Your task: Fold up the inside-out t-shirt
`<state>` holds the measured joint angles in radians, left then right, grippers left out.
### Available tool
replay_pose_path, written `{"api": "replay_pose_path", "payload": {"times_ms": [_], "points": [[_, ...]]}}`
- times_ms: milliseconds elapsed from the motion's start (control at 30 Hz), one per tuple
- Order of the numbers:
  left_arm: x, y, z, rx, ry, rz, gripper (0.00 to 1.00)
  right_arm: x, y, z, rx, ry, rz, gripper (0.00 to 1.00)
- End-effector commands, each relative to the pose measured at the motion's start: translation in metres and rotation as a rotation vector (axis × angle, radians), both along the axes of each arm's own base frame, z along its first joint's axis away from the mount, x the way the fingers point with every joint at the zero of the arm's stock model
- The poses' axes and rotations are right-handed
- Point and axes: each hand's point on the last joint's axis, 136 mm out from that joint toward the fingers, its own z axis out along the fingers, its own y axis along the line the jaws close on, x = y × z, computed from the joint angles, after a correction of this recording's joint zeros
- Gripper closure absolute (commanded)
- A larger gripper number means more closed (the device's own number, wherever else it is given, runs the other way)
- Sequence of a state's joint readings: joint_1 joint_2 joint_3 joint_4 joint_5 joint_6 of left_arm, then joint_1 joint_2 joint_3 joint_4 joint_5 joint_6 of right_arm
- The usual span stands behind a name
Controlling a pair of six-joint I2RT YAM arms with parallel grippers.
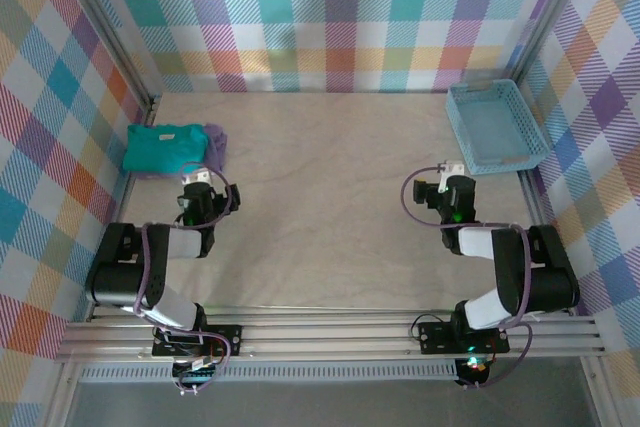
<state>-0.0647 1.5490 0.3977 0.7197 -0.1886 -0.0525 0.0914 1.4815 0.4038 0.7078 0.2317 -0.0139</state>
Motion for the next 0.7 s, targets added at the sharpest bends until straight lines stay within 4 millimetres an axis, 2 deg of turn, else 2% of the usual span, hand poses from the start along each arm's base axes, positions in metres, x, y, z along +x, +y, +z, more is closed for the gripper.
{"api": "replay_pose_path", "payload": {"times_ms": [0, 133, 667], "points": [[0.0159, -0.0104, 0.0228, 0.045, -0.1, -0.056, 0.0, 0.0102, 0.0037, 0.0182, 0.069, -0.09, 0.045, 0.0], [0.0153, -0.0106, 0.0221, 0.046, -0.093, -0.057, 0.0, 0.0111, -0.0001, 0.0097, 0.087, -0.083, 0.038, 0.0], [0.0153, -0.0108, 0.0224, 0.046, -0.095, -0.058, 0.0, 0.0112, -0.0006, 0.0106, 0.086, -0.091, 0.037, 0.0]]}}
